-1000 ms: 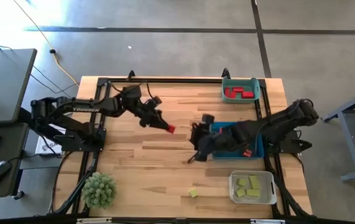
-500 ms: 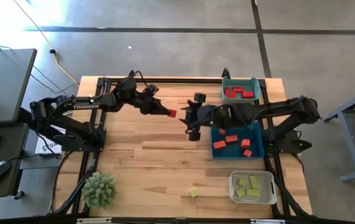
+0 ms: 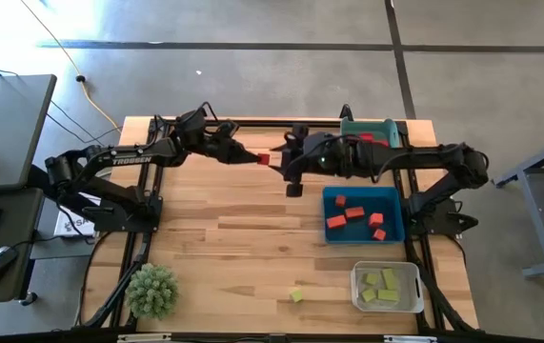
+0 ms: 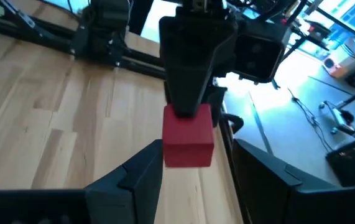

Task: Sort & place blocks by color
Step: Put the red wooden block into the green bin

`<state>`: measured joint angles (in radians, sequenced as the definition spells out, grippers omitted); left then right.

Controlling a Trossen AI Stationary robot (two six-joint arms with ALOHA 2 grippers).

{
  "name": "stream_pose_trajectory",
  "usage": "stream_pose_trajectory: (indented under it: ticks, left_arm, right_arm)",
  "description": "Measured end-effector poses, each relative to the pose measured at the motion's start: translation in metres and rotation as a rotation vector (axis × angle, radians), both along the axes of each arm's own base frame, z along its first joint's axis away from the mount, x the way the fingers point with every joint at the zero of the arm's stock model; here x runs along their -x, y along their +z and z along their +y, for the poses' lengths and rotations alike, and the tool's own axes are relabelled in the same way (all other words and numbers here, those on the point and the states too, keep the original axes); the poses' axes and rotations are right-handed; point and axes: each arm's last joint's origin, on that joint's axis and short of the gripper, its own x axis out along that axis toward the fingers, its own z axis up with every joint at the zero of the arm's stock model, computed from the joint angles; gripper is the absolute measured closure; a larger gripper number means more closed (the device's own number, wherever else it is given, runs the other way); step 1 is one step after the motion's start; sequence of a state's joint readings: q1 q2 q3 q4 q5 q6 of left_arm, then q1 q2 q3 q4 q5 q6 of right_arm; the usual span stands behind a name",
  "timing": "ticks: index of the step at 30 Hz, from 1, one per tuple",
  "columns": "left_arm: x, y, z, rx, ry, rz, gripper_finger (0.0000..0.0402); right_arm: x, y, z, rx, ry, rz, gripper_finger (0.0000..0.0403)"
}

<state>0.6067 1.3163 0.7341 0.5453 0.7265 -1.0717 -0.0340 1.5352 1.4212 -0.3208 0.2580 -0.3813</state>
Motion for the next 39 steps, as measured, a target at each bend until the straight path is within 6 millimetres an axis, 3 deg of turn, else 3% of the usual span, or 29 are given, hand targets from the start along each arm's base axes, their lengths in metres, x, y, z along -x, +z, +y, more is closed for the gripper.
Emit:
stream_pose_trajectory:
  ticks: [14, 33, 39]
  left_arm:
    - [0.001, 0.005, 0.003, -0.004, 0.024, -0.044, 0.0306]
    - [0.001, 0.010, 0.005, 0.015, 0.080, -0.085, 0.0305]
    - [0.001, 0.007, 0.008, 0.019, 0.088, -0.077, 0.0305]
  right_arm:
    - [0.001, 0.002, -0.034, -0.064, 0.119, -0.032, 0.0222]
    - [-0.006, 0.002, -0.046, -0.009, 0.156, -0.088, 0.0222]
    - [-0.010, -0.001, -0.047, -0.013, 0.157, -0.092, 0.0260]
